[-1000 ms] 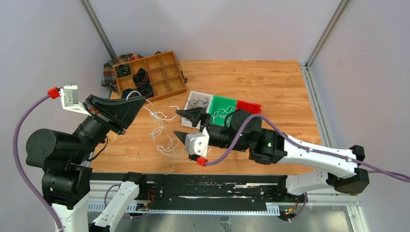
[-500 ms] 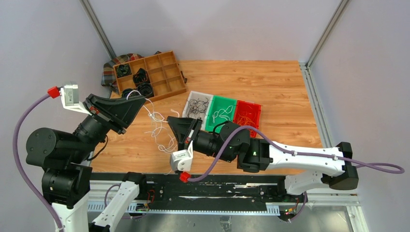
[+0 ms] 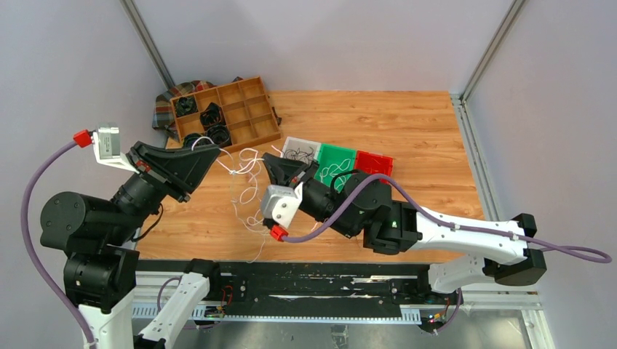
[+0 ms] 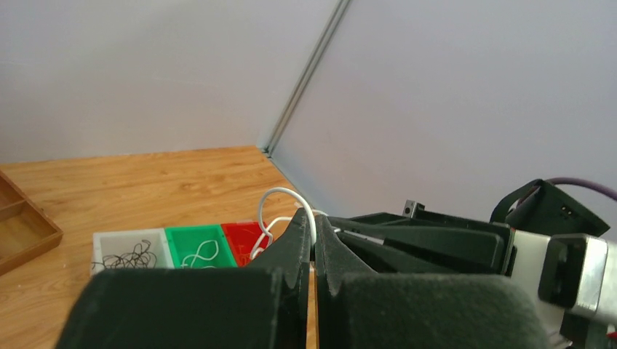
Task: Untangle the cables
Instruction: Untie the cable.
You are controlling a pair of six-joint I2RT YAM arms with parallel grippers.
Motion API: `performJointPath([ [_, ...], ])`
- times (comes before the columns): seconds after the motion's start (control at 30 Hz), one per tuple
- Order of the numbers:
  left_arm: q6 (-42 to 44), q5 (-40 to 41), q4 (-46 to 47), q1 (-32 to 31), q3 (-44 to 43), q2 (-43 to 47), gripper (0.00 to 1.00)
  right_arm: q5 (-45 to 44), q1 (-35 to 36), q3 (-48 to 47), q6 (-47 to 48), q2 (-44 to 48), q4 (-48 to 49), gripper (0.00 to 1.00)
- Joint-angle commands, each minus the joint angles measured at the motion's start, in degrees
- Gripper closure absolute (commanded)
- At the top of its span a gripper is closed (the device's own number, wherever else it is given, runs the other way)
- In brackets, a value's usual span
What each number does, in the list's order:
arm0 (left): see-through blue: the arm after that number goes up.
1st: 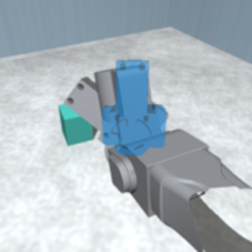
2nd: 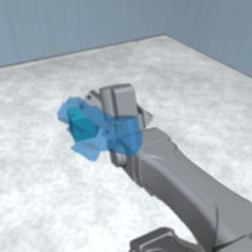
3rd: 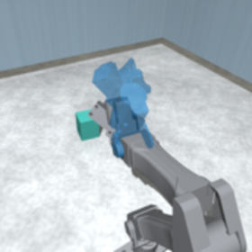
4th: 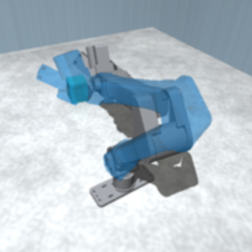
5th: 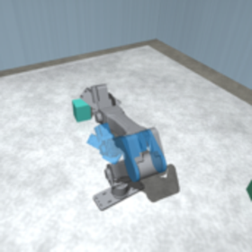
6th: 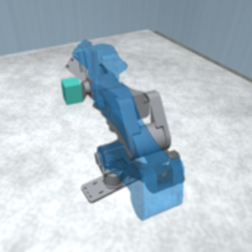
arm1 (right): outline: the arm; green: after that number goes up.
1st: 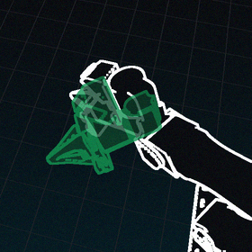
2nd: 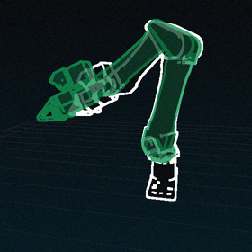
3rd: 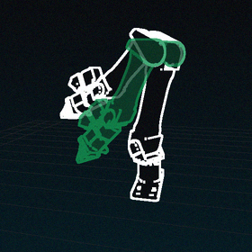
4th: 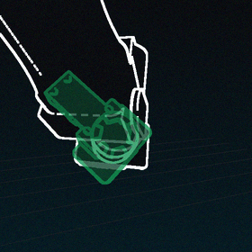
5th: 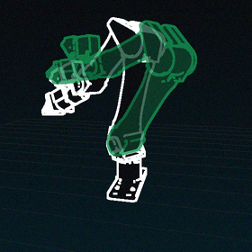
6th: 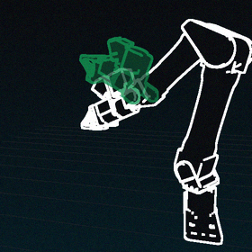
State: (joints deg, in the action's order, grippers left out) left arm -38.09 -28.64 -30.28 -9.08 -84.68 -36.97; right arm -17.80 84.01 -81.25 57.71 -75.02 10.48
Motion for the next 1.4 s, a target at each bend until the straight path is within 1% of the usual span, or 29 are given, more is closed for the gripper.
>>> performJointPath([
  [0.0, -0.33, -1.23, 1.09, 0.38, 0.97, 0.38, 1.0, -7.2, -0.19, -4.57, -13.03, -1.52, -0.83, 0.99],
  [0.1, -0.95, -0.53, 2.0, 0.38, 2.01, 0.78, 1.0, -6.69, -0.26, -6.43, -17.88, -2.68, -3.86, 0.99],
  [0.2, -1.39, -0.17, 3.5, 0.38, 3.09, 1.02, 1.0, -3.3, -0.26, -4.88, -21.99, -1.97, -4.9, 0.99],
  [0.37, -0.76, 1.12, 5.28, 0.38, 4.67, 0.79, 1.0, 4.8, -0.57, -3.45, -28.76, -0.35, -11.98, 0.99],
  [0.5, -0.57, 0.81, 6.04, 0.38, 5.15, 0.37, 1.0, 10.91, -2.51, -2.64, -34.96, 1.0, -16.92, 0.92],
  [0.57, -0.34, 0.72, 6.28, 0.37, 5.6, 0.41, 1.0, 12.36, -4.46, -2.2, -38.85, 1.69, -17.23, 0.91],
  [0.67, 0.7, 0.06, 6.27, 0.38, 6.02, 0.62, 1.0, 18.58, -8.88, -1.07, -45.72, 3.04, -16.59, 0.86],
  [0.73, 1.78, -0.05, 6.45, 0.33, 6.54, 1.11, 1.0, 22.43, -12.71, 0.16, -52.34, 4.05, -14.49, 0.88],
  [0.8, 3.28, -0.53, 6.42, 0.38, 7.01, 1.49, 1.0, 25.91, -16.23, 1.32, -57.23, 4.74, -12.41, 0.97],
  [0.83, 3.84, -0.69, 6.27, 0.38, 7.13, 1.66, 1.0, 27.63, -17.3, 1.99, -58.82, 5.07, -11.07, 0.99],
  [0.87, 4.3, -0.59, 5.98, 0.38, 7.21, 1.76, 1.0, 28.84, -17.68, 2.77, -59.1, 5.51, -9.53, 0.97],
  [0.9, 4.59, -0.4, 5.94, 0.37, 7.31, 1.85, 1.0, 30.12, -17.73, 3.51, -58.43, 5.87, -8.08, 0.9],
  [0.97, 4.77, -0.32, 6.04, 0.37, 7.89, 2.11, 1.0, 32.16, -17.74, 4.23, -57.89, 6.39, -6.44, 0.63],
  [1.0, 4.77, -0.36, 6.08, 0.38, 8.21, 2.21, 1.0, 33.25, -17.74, 4.31, -57.69, 6.58, -5.76, 0.54],
  [1.03, 4.84, -0.35, 6.17, 0.34, 8.47, 2.25, 1.0, 34.39, -17.75, 4.63, -57.59, 6.82, -4.79, 0.47],
  [1.1, 4.97, -0.36, 6.28, 0.38, 9.1, 2.38, 1.0, 36.85, -17.66, 4.7, -57.75, 6.83, -2.68, 0.37],
  [1.13, 4.91, -0.36, 6.35, 0.38, 9.24, 2.35, 1.0, 37.76, -17.53, 4.26, -58.06, 6.31, -2.38, 0.34],
  [1.27, 4.69, -0.27, 6.81, 0.38, 9.51, 2.26, 1.0, 39.41, -16.08, 1.14, -57.9, 2.46, -2.84, 0.31],
  [1.37, 4.62, -0.14, 6.69, 0.38, 9.43, 2.26, 1.0, 35.98, -14.21, -0.11, -55.28, 0.39, -3.03, 0.3],
])
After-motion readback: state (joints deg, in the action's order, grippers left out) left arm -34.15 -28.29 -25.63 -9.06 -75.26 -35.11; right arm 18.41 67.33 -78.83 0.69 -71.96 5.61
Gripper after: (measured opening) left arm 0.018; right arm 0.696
